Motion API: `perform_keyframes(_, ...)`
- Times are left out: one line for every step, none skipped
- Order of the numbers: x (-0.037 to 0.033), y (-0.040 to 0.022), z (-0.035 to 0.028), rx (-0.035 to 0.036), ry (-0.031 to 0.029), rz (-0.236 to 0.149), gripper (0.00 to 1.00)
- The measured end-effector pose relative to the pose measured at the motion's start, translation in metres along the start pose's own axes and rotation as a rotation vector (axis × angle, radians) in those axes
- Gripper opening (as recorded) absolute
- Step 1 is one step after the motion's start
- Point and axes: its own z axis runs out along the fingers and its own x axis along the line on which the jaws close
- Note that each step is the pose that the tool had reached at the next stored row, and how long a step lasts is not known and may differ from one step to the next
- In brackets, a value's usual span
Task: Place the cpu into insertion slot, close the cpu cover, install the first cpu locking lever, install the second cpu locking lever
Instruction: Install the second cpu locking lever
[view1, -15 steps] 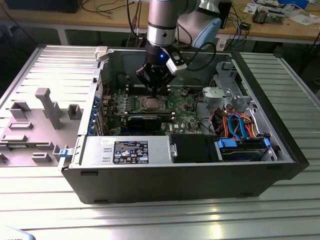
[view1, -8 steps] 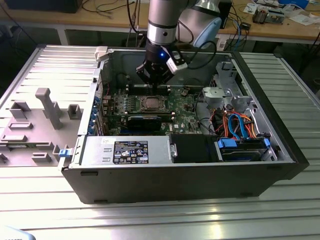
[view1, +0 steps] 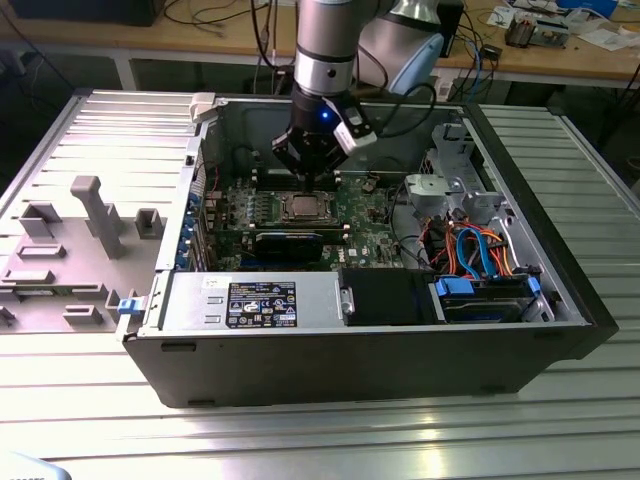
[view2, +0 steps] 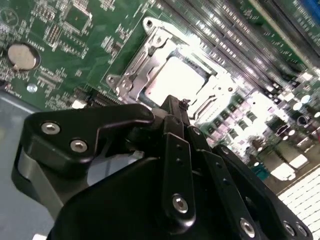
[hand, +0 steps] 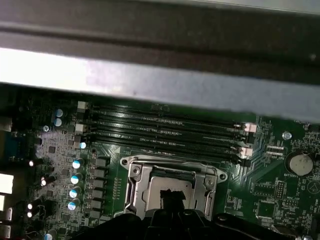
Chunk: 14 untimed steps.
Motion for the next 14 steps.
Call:
perform_keyframes(0.0004,-0.003,0.0,-0.0014,-0.0003,0.0,0.11)
perform_keyframes(0.0007,-0.0055,0.0001,-0.0029,-0.0005,0.0,0.11)
perform_keyframes(0.001,-0.0077,0.0001,-0.0043,-0.0007,0.0,0.11)
perform_keyframes(0.0015,-0.0102,0.0001,-0.007,-0.0009,0.0,0.11)
perform_keyframes(0.0018,-0.0125,-0.0002,-0.0123,-0.0017,0.0,0.11)
perform_keyframes(0.002,-0.0136,-0.0007,-0.0165,-0.0024,0.0,0.11)
perform_keyframes(0.0021,-0.0146,-0.0015,-0.0248,-0.0035,-0.001,0.11)
perform_keyframes(0.0022,-0.0147,-0.0016,-0.0285,-0.0041,-0.001,0.11)
perform_keyframes(0.0022,-0.0147,-0.0016,-0.0286,-0.0041,-0.001,0.11)
perform_keyframes(0.0022,-0.0147,-0.0016,-0.0286,-0.0041,-0.001,0.11)
perform_keyframes(0.0022,-0.0147,-0.0016,-0.0286,-0.0041,-0.001,0.11)
perform_keyframes(0.0022,-0.0147,-0.0016,-0.0286,-0.0041,-0.001,0.11)
perform_keyframes(0.0022,-0.0147,-0.0016,-0.0286,-0.0041,-0.001,0.11)
perform_keyframes(0.0022,-0.0147,-0.0016,-0.0287,-0.0041,-0.001,0.11)
